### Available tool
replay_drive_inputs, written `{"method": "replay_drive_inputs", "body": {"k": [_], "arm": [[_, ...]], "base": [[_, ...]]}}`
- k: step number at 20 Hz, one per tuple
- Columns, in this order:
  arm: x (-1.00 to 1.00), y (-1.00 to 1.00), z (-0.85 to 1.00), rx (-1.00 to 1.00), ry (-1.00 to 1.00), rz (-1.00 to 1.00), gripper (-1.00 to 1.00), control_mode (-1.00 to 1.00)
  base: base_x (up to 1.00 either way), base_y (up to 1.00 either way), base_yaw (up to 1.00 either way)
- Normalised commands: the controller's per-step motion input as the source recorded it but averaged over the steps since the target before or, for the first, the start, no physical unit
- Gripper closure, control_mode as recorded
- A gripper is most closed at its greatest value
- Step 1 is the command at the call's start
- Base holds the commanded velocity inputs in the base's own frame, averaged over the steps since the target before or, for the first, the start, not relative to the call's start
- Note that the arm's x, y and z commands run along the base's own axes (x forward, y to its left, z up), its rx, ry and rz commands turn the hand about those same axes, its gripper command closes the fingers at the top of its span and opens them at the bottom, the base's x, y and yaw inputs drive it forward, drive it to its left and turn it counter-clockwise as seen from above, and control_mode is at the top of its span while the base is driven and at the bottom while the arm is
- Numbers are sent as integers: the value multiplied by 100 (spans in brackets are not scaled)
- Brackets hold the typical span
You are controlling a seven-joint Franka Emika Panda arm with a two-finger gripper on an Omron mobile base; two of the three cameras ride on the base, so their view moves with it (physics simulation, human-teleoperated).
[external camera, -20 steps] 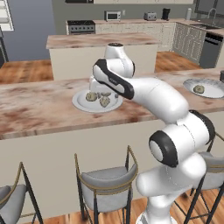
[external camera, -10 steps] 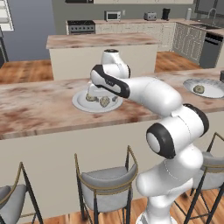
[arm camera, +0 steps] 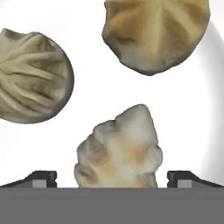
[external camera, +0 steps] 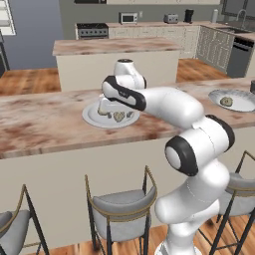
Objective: Place two dumplings into each of the tupperware containers and then place the containers in the fridge.
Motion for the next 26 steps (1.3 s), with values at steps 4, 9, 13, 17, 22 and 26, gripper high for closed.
{"method": "replay_drive_inputs", "body": {"k": [4, 9, 13, 17, 22, 26], "arm": [[5, 3, -16, 0, 2, 0, -100, -100], [1, 1, -3, 0, 0, 0, 100, -100], [0, 0, 0, 0, 0, 0, 100, -100], [0, -3, 29, 0, 0, 0, 100, -100], [-3, -23, 64, 0, 0, 0, 100, -100], [-3, -43, 65, 0, 0, 0, 100, -100]], "base": [[0, 0, 0], [0, 0, 0], [0, 0, 0], [0, 0, 0], [0, 0, 0], [0, 0, 0]]}}
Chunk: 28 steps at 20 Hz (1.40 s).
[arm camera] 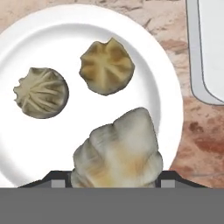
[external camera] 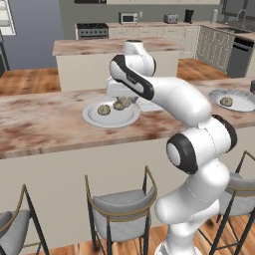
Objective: Place two dumplings into each of the tupperware containers and then place the containers in the fridge.
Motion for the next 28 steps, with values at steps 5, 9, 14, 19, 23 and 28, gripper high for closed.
{"method": "replay_drive_inputs", "body": {"k": [5, 9, 14, 19, 23, 28], "arm": [[1, -70, 35, 0, 3, 0, 100, -100], [26, -78, 16, 0, 3, 0, 100, -100], [51, -56, -1, 2, 1, 0, 100, -100], [47, -17, -9, 0, 2, 0, 100, -100], [49, -5, -26, 0, 2, 0, 100, -100], [29, -14, -37, 0, 4, 0, 100, -100]], "base": [[0, 0, 0], [0, 0, 0], [0, 0, 0], [0, 0, 0], [0, 0, 0], [0, 0, 0]]}}
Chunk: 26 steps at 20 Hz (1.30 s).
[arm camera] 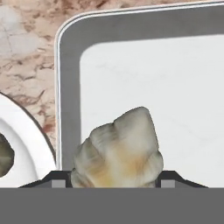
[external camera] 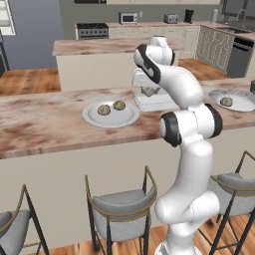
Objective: Place two dumplings into each of the tupperware containers and then place the containers in the fridge.
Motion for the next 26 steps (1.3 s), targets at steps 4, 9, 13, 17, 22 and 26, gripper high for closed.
{"method": "replay_drive_inputs", "body": {"k": [4, 9, 13, 17, 22, 26], "arm": [[13, -11, -41, 0, 6, 0, 100, -100], [18, -4, -30, 0, 5, 0, 100, -100], [22, -1, -17, 0, 3, 0, 100, -100], [20, 0, -16, 0, 0, 0, 100, -100], [2, 0, -4, 0, 1, 0, -100, -100], [0, 0, 0, 0, 0, 0, -100, -100]], "base": [[0, 0, 0], [0, 0, 0], [0, 0, 0], [0, 0, 0], [0, 0, 0], [0, 0, 0]]}}
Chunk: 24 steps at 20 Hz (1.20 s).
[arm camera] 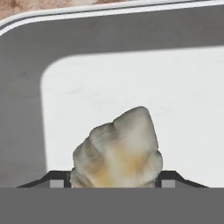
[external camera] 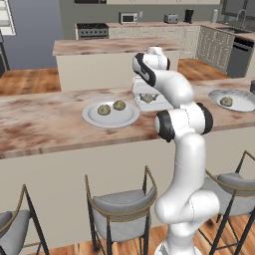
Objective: Place two dumplings into each of the tupperware containers and then place the containers in the fridge.
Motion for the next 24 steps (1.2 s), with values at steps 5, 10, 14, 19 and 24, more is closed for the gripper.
{"method": "replay_drive_inputs", "body": {"k": [5, 10, 14, 19, 24], "arm": [[0, 0, 0, 0, 0, 0, -100, -100], [-4, 8, 14, 0, -1, 0, -100, -100], [-63, 48, 49, -1, 0, 0, -100, -100], [-96, 61, 47, -1, 0, 0, -100, -100], [-89, 60, 28, 0, 0, -1, -100, -100]], "base": [[0, 0, 0], [0, 0, 0], [0, 0, 0], [0, 0, 0], [0, 0, 0]]}}
